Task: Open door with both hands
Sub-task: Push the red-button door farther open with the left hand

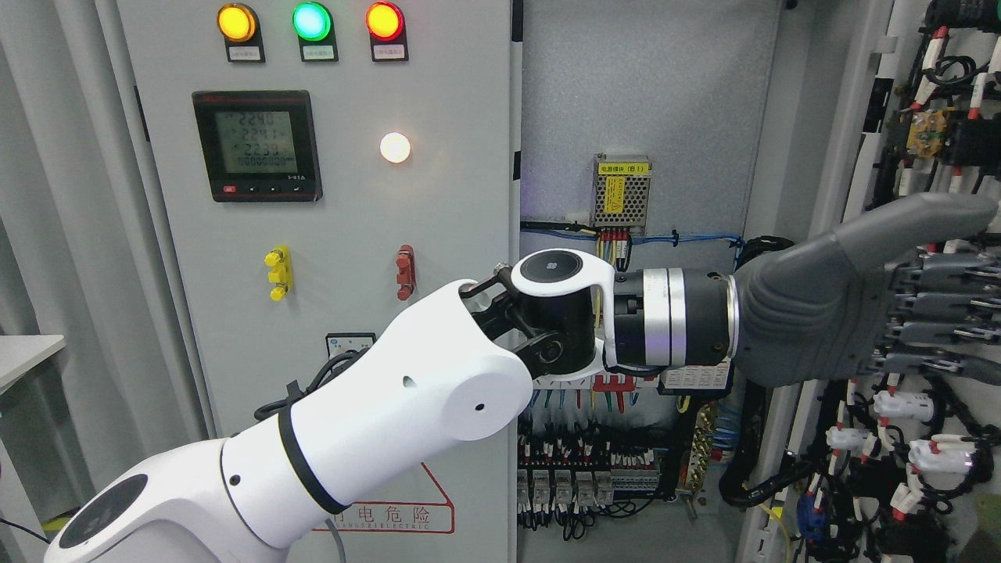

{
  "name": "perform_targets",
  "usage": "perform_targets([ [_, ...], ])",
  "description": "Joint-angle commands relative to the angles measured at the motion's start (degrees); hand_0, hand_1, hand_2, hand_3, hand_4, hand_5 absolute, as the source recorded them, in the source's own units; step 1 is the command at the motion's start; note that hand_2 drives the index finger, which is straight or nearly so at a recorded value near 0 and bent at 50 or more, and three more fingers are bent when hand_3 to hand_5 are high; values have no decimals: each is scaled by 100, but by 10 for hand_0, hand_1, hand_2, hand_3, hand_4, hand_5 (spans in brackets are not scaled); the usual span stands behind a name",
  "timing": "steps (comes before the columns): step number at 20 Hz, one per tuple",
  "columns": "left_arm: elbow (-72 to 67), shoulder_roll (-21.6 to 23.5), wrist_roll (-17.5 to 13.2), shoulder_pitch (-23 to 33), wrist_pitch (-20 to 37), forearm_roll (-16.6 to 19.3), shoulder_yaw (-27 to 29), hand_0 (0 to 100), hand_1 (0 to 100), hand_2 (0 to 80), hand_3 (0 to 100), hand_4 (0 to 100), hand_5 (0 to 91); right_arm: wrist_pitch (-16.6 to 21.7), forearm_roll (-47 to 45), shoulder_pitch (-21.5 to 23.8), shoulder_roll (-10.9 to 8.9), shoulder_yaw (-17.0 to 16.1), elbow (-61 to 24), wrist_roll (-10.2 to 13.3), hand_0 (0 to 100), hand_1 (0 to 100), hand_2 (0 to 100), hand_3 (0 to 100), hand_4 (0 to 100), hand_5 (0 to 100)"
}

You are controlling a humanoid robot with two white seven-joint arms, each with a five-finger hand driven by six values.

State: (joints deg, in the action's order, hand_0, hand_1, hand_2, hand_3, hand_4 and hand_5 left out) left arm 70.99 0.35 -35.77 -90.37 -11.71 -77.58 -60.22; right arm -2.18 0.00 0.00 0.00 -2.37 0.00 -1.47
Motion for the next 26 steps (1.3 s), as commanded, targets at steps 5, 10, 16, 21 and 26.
perform_targets([
  [5, 249, -35, 0, -16, 2, -20, -43, 296, 0, 28, 28, 37, 0, -2, 26, -70, -26, 0, 185, -3, 219, 0, 0, 0, 0, 0],
  [10, 249, -35, 17, -16, 72, -29, -51, 296, 0, 27, 28, 37, 0, -2, 18, -70, -26, 0, 185, -3, 218, 0, 0, 0, 0, 0],
  [16, 240, -35, 17, -16, 125, -47, -122, 296, 0, 27, 28, 36, 0, -2, 26, -70, -26, 0, 185, -3, 218, 0, 0, 0, 0, 0],
  [21, 292, -35, 26, 72, 108, 23, -131, 296, 0, 27, 28, 37, 0, -2, 26, -79, -35, 9, 158, -3, 218, 0, 0, 0, 0, 0],
  [26, 1002, 570, 26, 553, 90, 470, 281, 296, 0, 27, 28, 37, 0, 7, 26, -70, -44, 9, 158, -3, 218, 0, 0, 0, 0, 0],
])
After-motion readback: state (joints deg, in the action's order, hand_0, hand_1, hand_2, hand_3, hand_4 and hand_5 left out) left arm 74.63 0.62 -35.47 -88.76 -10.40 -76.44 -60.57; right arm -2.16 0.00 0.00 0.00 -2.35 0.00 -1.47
